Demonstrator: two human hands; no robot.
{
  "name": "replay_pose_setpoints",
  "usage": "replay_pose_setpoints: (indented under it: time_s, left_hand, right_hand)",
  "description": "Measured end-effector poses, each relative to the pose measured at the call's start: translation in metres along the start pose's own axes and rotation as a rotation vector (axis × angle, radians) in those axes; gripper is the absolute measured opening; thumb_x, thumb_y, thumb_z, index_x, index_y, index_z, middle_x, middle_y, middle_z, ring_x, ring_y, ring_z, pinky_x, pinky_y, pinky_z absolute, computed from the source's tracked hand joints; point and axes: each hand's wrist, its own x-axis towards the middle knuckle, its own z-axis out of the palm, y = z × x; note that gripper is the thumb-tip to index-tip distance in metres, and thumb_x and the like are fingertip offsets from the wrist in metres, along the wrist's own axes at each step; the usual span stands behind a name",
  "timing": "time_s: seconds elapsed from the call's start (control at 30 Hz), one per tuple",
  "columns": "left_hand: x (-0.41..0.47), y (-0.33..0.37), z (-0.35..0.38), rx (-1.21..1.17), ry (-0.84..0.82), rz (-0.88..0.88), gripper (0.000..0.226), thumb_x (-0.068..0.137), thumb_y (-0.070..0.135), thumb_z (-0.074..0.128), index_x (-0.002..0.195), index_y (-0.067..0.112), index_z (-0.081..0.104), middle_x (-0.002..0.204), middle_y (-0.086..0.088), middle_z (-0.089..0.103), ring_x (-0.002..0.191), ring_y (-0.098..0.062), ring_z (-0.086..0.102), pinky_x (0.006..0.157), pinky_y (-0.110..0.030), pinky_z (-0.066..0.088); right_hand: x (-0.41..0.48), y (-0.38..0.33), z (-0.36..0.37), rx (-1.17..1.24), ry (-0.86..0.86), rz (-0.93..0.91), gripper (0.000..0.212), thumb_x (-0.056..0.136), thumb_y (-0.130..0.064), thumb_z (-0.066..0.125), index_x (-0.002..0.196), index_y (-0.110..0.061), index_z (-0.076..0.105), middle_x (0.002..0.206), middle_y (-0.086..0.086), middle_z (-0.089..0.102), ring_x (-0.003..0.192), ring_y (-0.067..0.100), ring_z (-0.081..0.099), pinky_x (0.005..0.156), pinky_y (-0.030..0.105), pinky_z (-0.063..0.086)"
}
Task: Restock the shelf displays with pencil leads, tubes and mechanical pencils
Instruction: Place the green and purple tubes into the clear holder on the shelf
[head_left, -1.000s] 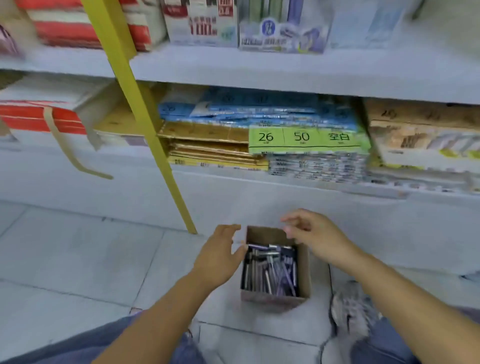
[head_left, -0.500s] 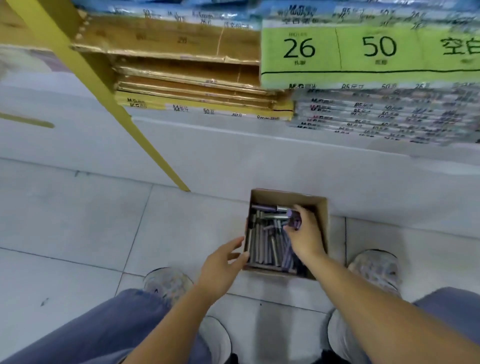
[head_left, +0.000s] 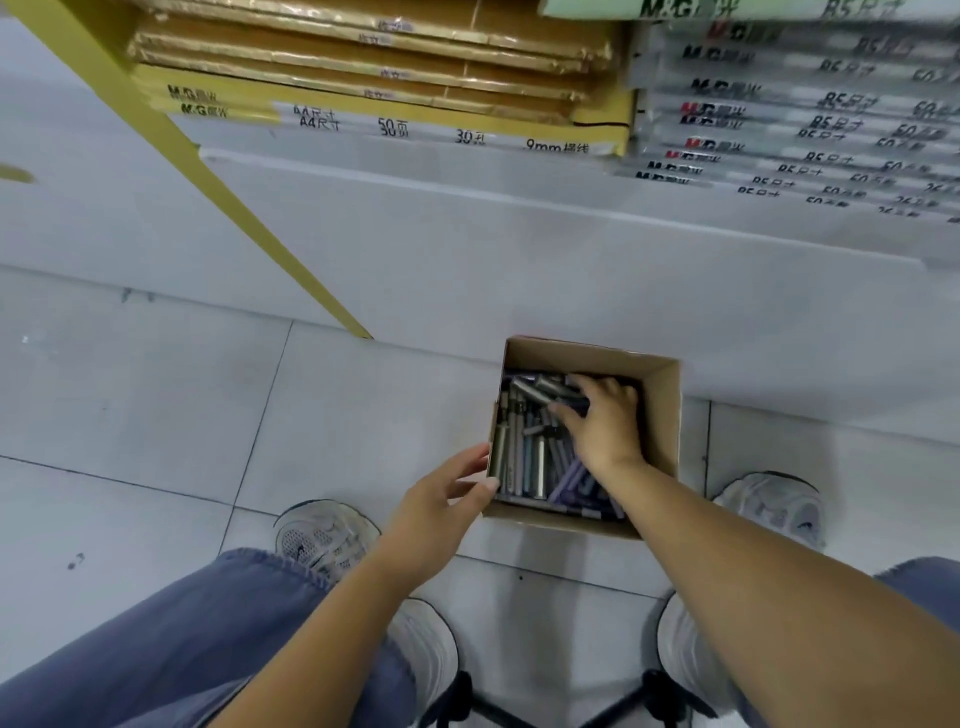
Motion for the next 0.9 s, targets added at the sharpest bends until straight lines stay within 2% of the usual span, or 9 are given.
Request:
replay_pose_setpoints:
  time_s: [0.17,0.23,0.3,0.43,0.5,0.6,0.73,0.9]
  left_hand:
    - [0.000,-0.003,0.000,-0.003,0.001,0.004,0.039,0.099,0.036,0.056,0.137,0.044,0.052,0.130,0.022,0.062,0.109,0.003,0.062,0.093,-0.025,0.051]
    - [0.000,-0.004,0.000,-0.011,-0.001,0.003,0.041,0.098,0.038,0.056,0.139,0.044,0.052,0.131,0.022,0.062,0.109,0.004,0.062,0.093,-0.024,0.050]
    - [0.000,-0.004,0.001,-0.025,0.003,-0.001,0.041,0.098,0.038,0.057,0.138,0.045,0.052,0.130,0.022,0.062,0.109,0.004,0.062,0.093,-0.024,0.050]
    - [-0.001,-0.001,0.001,-0.041,0.000,-0.006,0.036,0.099,0.036,0.057,0.131,0.054,0.054,0.126,0.027,0.063,0.107,0.005,0.062,0.086,-0.019,0.048]
    - [-0.002,0.000,0.001,-0.050,0.013,-0.012,0.036,0.098,0.035,0.058,0.122,0.062,0.054,0.123,0.029,0.064,0.105,0.006,0.063,0.084,-0.017,0.048]
    - [-0.001,0.001,0.001,-0.049,0.030,-0.031,0.038,0.097,0.037,0.059,0.112,0.071,0.051,0.120,0.034,0.063,0.105,0.011,0.061,0.090,-0.022,0.051]
    - [-0.003,0.002,0.001,-0.049,0.012,-0.023,0.036,0.099,0.037,0.057,0.123,0.063,0.052,0.124,0.030,0.062,0.107,0.007,0.062,0.092,-0.023,0.050]
    - [-0.007,0.009,0.001,-0.037,0.007,-0.032,0.042,0.099,0.036,0.056,0.106,0.078,0.049,0.116,0.043,0.059,0.106,0.012,0.060,0.084,-0.016,0.048]
  right_hand:
    - [0.004,0.003,0.003,-0.248,-0.025,-0.074,0.049,0.091,-0.052,0.056,0.135,-0.032,0.052,0.128,0.003,0.053,0.118,0.028,0.039,0.098,0.037,0.032]
    - [0.004,0.004,0.005,-0.299,-0.055,-0.091,0.052,0.090,-0.055,0.054,0.137,-0.033,0.050,0.133,0.002,0.050,0.122,0.027,0.039,0.100,0.038,0.029]
    - [0.003,0.004,0.008,-0.277,-0.096,-0.100,0.055,0.089,-0.054,0.057,0.138,-0.030,0.049,0.135,0.004,0.048,0.126,0.028,0.038,0.104,0.038,0.029]
    - [0.003,0.001,0.011,-0.051,-0.179,-0.047,0.058,0.089,-0.041,0.065,0.139,-0.019,0.048,0.134,0.010,0.042,0.127,0.030,0.040,0.105,0.038,0.037]
    - [0.005,-0.001,0.012,-0.050,-0.225,-0.042,0.056,0.089,-0.041,0.065,0.137,-0.017,0.048,0.133,0.012,0.046,0.121,0.031,0.047,0.097,0.037,0.042]
    - [0.007,-0.003,0.012,-0.071,-0.282,-0.050,0.050,0.090,-0.039,0.063,0.131,-0.014,0.050,0.127,0.013,0.055,0.112,0.030,0.053,0.090,0.037,0.046]
    - [0.006,-0.005,0.009,-0.007,-0.275,-0.028,0.047,0.091,-0.035,0.063,0.131,-0.013,0.052,0.131,0.011,0.051,0.110,0.030,0.054,0.091,0.038,0.046]
    - [0.008,-0.006,0.007,-0.025,-0.312,-0.033,0.046,0.090,-0.028,0.065,0.132,-0.014,0.052,0.130,0.010,0.054,0.109,0.027,0.056,0.091,0.039,0.048]
